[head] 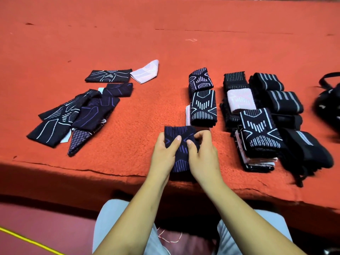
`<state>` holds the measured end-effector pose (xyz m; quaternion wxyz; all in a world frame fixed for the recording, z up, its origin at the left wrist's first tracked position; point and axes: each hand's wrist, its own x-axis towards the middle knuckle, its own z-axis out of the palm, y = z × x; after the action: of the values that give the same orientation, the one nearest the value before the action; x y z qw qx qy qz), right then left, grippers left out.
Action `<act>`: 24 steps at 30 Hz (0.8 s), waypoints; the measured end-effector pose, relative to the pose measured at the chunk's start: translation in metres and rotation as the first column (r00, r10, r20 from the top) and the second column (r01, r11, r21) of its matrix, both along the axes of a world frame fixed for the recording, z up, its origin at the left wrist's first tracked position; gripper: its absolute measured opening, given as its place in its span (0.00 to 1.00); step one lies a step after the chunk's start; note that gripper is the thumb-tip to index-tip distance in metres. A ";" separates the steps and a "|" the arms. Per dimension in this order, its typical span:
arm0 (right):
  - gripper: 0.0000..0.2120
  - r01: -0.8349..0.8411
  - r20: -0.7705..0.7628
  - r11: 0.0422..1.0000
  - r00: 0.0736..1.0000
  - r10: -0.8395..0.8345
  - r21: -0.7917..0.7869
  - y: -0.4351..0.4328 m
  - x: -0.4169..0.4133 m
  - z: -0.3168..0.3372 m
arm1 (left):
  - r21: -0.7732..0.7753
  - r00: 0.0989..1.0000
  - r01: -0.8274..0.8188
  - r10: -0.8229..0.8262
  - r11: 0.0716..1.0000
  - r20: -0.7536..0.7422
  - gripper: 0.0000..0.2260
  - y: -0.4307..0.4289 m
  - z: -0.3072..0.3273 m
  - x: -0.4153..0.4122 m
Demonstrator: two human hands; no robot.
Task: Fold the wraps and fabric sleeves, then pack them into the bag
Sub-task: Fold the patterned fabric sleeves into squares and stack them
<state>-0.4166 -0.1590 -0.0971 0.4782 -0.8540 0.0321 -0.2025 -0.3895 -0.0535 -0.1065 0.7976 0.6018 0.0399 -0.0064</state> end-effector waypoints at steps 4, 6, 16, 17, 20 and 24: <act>0.08 0.019 0.125 1.000 0.992 -0.017 -0.020 -0.013 -0.011 0.024 | 0.060 0.996 0.050 -0.054 0.997 0.067 0.04 -0.012 0.017 -0.004; 0.09 0.039 0.181 0.999 0.983 -0.036 -0.010 -0.025 -0.012 0.044 | 0.064 0.989 0.095 -0.101 0.993 0.108 0.05 -0.022 0.034 -0.002; 0.07 0.210 0.045 0.977 0.976 -0.212 0.044 -0.130 0.064 0.124 | 0.404 0.920 0.141 -0.271 0.904 0.284 0.15 -0.088 0.123 0.064; 0.07 0.214 -0.003 0.975 0.977 -0.214 0.056 -0.143 0.077 0.126 | 0.422 0.918 0.163 -0.294 0.892 0.265 0.13 -0.098 0.126 0.076; 0.05 0.209 -0.141 0.975 0.970 -0.196 0.079 -0.173 0.107 0.127 | 0.495 0.927 0.189 -0.320 0.848 0.194 0.09 -0.129 0.135 0.107; 0.04 0.242 -0.224 0.970 0.945 -0.239 -0.014 -0.199 0.133 0.121 | 0.636 0.931 0.252 -0.363 0.729 0.048 0.10 -0.159 0.129 0.146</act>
<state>-0.2838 -0.3575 0.0235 0.4490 -0.8578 0.1912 -0.1614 -0.2436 -0.2126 0.0228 0.5433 0.8263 -0.1285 -0.0742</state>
